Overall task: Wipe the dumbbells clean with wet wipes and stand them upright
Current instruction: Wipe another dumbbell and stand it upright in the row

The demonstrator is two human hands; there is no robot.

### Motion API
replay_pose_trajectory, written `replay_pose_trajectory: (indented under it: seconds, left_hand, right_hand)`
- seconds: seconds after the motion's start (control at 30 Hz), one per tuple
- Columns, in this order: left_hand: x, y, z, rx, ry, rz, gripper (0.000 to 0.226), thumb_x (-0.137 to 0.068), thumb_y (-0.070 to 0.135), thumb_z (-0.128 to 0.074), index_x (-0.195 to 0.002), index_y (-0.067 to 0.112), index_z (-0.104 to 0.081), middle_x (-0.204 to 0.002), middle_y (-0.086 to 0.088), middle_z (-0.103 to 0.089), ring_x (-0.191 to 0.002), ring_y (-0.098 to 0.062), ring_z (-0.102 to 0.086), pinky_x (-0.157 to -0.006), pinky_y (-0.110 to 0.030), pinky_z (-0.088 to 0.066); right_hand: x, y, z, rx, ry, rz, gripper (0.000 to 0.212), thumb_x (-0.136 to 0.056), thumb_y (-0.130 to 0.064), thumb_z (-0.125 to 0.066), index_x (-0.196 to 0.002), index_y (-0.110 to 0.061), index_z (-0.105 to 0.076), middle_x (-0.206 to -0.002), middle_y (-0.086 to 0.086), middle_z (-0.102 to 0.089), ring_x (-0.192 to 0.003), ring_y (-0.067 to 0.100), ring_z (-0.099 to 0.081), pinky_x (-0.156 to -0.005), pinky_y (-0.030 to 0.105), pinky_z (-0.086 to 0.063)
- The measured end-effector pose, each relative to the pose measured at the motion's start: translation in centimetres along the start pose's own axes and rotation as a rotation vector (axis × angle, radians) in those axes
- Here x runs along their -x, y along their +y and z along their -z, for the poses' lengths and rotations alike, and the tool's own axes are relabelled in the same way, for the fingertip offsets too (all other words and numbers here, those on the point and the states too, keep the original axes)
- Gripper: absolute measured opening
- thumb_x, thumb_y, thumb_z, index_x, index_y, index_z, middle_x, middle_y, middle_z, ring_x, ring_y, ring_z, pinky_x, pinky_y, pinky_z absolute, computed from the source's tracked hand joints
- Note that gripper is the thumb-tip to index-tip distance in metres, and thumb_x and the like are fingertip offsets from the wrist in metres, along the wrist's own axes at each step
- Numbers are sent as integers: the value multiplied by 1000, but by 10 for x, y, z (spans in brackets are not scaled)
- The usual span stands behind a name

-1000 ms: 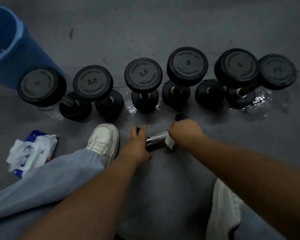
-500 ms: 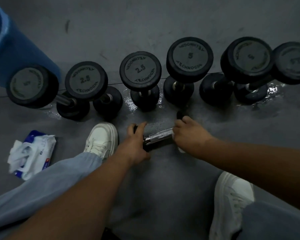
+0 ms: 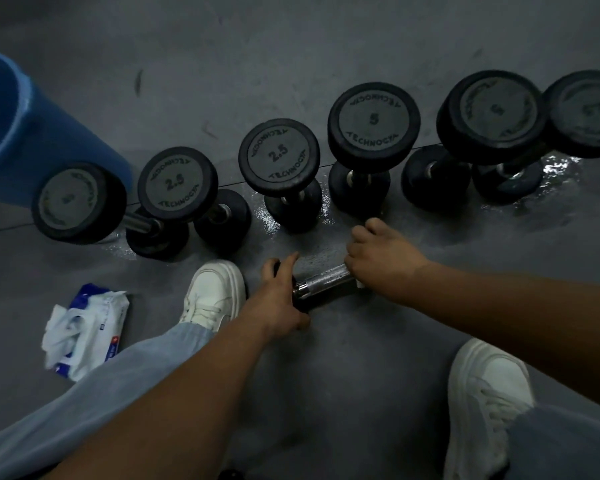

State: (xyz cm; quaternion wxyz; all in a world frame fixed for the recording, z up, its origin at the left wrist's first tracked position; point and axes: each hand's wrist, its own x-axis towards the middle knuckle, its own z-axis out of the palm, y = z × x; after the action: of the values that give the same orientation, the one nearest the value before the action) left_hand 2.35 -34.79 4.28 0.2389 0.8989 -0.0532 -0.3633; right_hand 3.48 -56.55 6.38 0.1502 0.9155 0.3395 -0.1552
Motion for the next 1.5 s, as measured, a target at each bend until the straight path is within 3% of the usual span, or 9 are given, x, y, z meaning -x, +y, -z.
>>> replay_pose_trajectory:
  seconds: [0.17,0.43,0.57,0.7,0.83,0.93,1.07,1.3,1.5]
  left_hand:
    - [0,-1,-1,-4,2,12,122,-59,18,-87,-155,32,-14,-154,-1,-10,-130,-25,-44,-103,-38,-47]
    - [0,0,0,-1,-3,18,121,-60,17,-87,-155,32,-13,-156,-2,-9,-133,-24,-42,-104,-35,-46]
    - [1,1,-1,-2,-4,8,121,-61,18,-87,-155,32,-13,-155,-1,-9,-131,-23,-43,-101,-30,-45]
    - [0,1,-1,3,2,16,121,-61,16,-87,-155,33,-13,-156,-2,-9,-131,-23,-44,-99,-28,-45]
    - [1,0,-3,5,7,3,120,-62,17,-87,-155,32,-13,-155,-2,-10,-129,-23,-45,-93,-22,-40]
    - [0,0,-2,19,4,12,122,-60,15,-87,-156,32,-12,-156,-3,-10,-131,-24,-43,-98,-24,-42]
    - [1,0,-2,16,0,11,123,-60,16,-88,-156,32,-11,-155,-2,-9,-131,-24,-43,-99,-25,-42]
    - [1,0,-4,22,5,10,125,-59,17,-88,-156,30,-10,-155,-2,-8,-132,-24,-42,-102,-26,-42]
    - [4,5,1,-15,-14,26,127,-58,17,-89,-157,27,-9,-156,-5,-10,-132,-26,-44,-106,-33,-43]
  right_hand:
    - [0,3,16,-55,-65,-92,16,-87,-29,-56,-99,-20,-62,-96,-2,-67,-104,25,-46,-88,38,-29]
    - [-8,0,24,-36,14,-120,12,-84,-24,-61,-95,-20,-65,-96,-2,-66,-101,25,-52,-80,37,-34]
    - [-16,-4,32,-78,-210,-44,20,-89,-20,-54,-106,-20,-64,-112,0,-64,-112,25,-51,-90,37,-35]
    - [-23,-7,33,-116,-81,-107,20,-91,-21,-50,-109,-21,-60,-109,1,-66,-112,26,-51,-91,37,-33]
    - [-25,-15,31,-299,-323,-104,26,-89,-24,-58,-114,-20,-61,-119,4,-62,-112,26,-58,-83,34,-42]
    - [-26,-8,35,-311,-162,-198,27,-89,-15,-54,-115,-15,-60,-119,9,-59,-107,30,-60,-82,36,-51]
    - [-27,-13,42,-335,-318,-281,34,-91,-5,-45,-120,-11,-63,-126,10,-60,-114,32,-58,-87,38,-48]
    - [-15,-22,38,-477,-229,-374,30,-92,-9,-46,-118,-13,-59,-120,11,-62,-110,32,-60,-84,37,-48]
    - [-11,-78,18,-1525,141,-1277,17,-91,-29,-61,-92,-12,-63,-78,5,-62,-73,20,-57,-63,24,-39]
